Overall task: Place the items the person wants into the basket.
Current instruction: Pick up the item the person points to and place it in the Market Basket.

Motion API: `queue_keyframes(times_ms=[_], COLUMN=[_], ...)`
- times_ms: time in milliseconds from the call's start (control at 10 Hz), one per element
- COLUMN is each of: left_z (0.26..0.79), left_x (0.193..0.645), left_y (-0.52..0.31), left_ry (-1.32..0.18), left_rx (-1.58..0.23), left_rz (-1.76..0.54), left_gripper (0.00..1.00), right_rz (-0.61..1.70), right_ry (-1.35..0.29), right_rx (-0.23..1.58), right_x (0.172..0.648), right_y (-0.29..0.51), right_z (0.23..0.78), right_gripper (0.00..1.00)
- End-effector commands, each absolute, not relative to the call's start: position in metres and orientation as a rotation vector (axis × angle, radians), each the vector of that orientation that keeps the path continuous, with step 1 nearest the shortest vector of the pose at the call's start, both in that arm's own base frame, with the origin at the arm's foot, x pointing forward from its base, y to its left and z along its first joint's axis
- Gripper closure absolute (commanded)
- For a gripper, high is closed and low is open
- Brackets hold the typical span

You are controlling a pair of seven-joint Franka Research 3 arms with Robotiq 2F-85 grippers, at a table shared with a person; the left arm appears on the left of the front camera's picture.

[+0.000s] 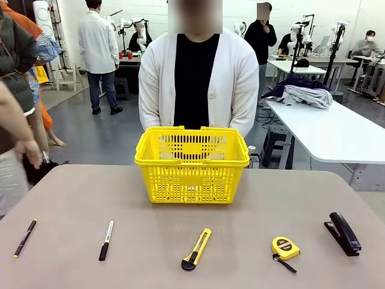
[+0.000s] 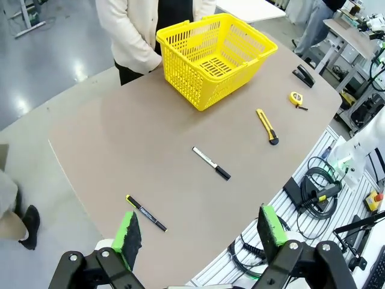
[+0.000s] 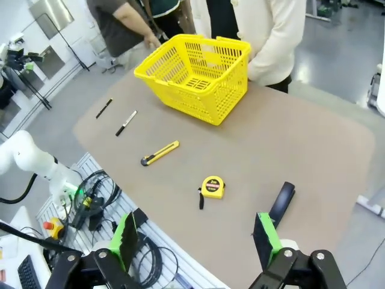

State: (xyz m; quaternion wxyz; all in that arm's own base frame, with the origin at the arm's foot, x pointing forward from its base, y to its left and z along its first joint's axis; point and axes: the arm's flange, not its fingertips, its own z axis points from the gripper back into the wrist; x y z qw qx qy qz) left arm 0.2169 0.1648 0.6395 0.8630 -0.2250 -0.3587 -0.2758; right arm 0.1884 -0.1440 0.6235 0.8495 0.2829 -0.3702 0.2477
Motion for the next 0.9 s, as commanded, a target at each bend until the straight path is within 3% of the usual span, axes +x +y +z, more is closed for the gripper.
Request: queue_keyframes(times_ms=[0,800], left_z=[0.6427,0.6427], left_x=[0.2182,0.2182], left_y=[0.1636,0.1636], left_ry=[-0.755,-0.755], left_rx=[-0.47,-0.47], left_rz=[-0.588,-0.588], left_gripper=[0.0,0.0], right_rz=[0.528,0.528], right_ry=[-0.787,-0.787], right_rx=[0.589,0.589], right_x=[0.1866,0.1866], right_y=[-0.1434,-0.1434], right_z=[0.6267,0.6267], right_gripper=[0.0,0.0])
